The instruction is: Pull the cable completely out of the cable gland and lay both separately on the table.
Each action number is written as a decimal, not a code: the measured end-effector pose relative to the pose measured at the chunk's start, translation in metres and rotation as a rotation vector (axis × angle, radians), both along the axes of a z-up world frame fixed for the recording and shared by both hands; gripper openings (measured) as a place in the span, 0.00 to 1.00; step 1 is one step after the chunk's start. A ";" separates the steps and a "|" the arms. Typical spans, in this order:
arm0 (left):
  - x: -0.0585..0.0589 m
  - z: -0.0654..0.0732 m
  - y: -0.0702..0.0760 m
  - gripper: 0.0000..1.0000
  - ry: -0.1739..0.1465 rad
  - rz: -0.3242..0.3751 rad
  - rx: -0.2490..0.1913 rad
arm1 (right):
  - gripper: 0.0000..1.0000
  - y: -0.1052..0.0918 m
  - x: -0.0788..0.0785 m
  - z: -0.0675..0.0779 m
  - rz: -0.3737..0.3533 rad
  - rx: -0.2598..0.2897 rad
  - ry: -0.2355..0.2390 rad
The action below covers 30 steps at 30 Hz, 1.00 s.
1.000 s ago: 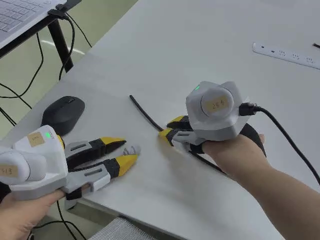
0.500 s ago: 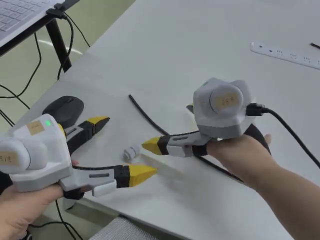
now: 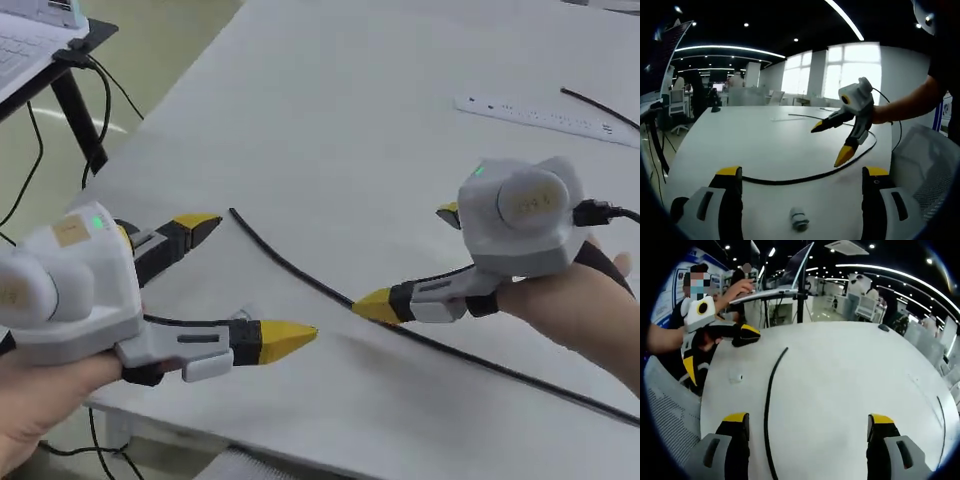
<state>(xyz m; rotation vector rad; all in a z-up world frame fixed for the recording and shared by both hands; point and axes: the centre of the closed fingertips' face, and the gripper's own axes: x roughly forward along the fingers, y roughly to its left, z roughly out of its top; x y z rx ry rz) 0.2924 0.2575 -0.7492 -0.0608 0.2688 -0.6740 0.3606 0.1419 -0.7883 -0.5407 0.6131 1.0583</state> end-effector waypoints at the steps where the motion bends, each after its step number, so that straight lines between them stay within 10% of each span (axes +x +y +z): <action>1: 0.003 0.000 -0.004 1.00 0.004 -0.021 0.008 | 0.99 -0.017 0.001 0.003 -0.022 -0.013 -0.011; 10: 0.021 0.015 -0.042 1.00 0.031 -0.111 -0.028 | 0.99 -0.152 0.002 0.030 -0.260 -0.063 -0.046; 18: 0.029 0.030 -0.066 1.00 0.042 -0.129 -0.005 | 0.99 -0.243 -0.005 0.044 -0.456 0.013 -0.038; 30: 0.030 0.033 -0.083 1.00 0.060 -0.074 0.077 | 0.99 -0.274 -0.019 0.038 -0.473 0.089 -0.016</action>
